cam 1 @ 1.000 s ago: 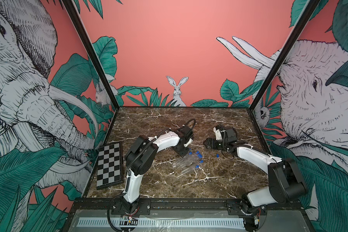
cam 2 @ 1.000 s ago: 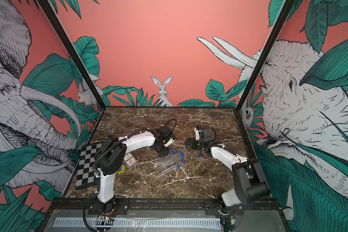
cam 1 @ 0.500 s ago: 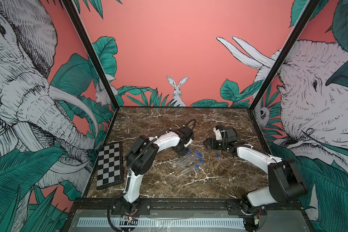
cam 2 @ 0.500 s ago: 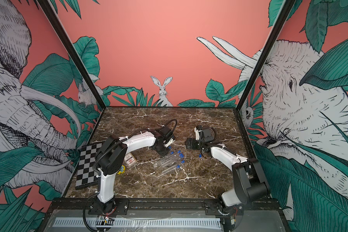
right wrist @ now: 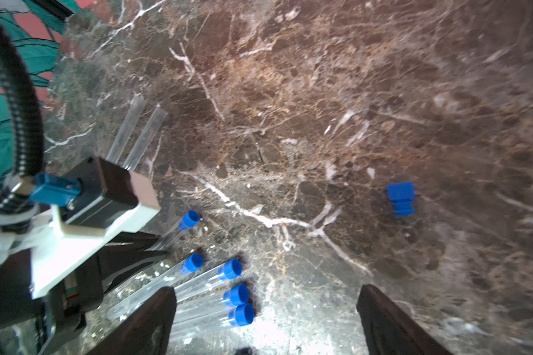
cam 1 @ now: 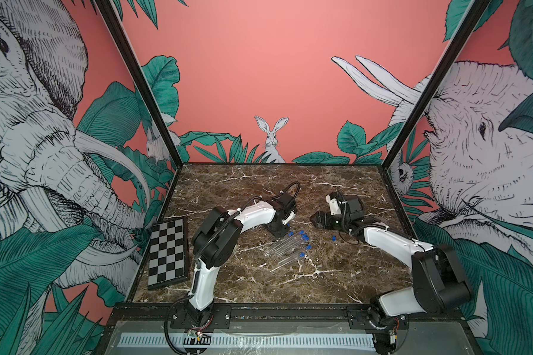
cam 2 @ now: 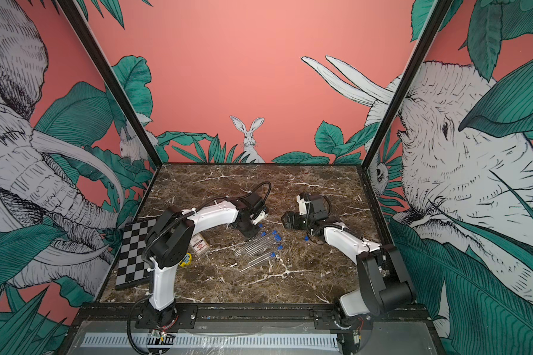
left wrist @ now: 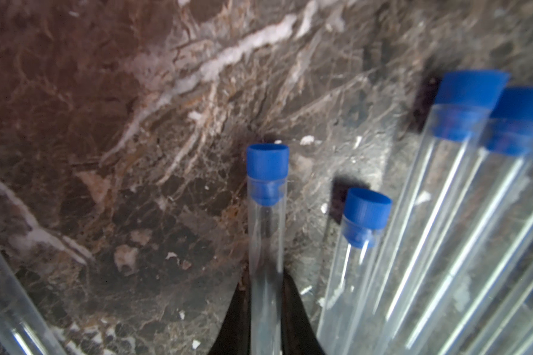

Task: Remove stoppers from test tubes
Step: Pick up the test tube at the center of the board.

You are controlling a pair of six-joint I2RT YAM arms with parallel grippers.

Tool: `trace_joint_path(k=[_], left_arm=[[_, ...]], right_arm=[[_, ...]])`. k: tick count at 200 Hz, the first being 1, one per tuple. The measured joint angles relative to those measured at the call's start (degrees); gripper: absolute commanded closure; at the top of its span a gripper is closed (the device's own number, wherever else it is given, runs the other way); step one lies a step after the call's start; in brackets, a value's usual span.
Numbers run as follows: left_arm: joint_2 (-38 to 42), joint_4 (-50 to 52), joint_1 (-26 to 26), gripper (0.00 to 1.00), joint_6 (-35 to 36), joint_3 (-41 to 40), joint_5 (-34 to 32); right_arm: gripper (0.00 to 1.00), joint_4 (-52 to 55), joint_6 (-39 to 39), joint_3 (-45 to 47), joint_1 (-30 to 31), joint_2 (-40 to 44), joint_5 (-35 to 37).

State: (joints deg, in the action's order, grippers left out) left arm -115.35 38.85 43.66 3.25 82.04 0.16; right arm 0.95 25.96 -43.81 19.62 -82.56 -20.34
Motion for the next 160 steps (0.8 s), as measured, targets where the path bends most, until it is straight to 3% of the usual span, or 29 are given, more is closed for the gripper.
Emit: trace_joint_path(k=[70, 160], left_arm=[[6.86, -1.75, -0.09, 0.92, -0.48, 1.55, 4.24], [7.69, -2.6, -0.09, 0.92, -0.72, 2.43, 7.04]], right_arm=[[0.11, -18.4, 9.18, 4.22, -0.15, -1.62, -11.69], [0.21, -31.28, 16.76, 4.24, 0.5, -6.27, -16.94]])
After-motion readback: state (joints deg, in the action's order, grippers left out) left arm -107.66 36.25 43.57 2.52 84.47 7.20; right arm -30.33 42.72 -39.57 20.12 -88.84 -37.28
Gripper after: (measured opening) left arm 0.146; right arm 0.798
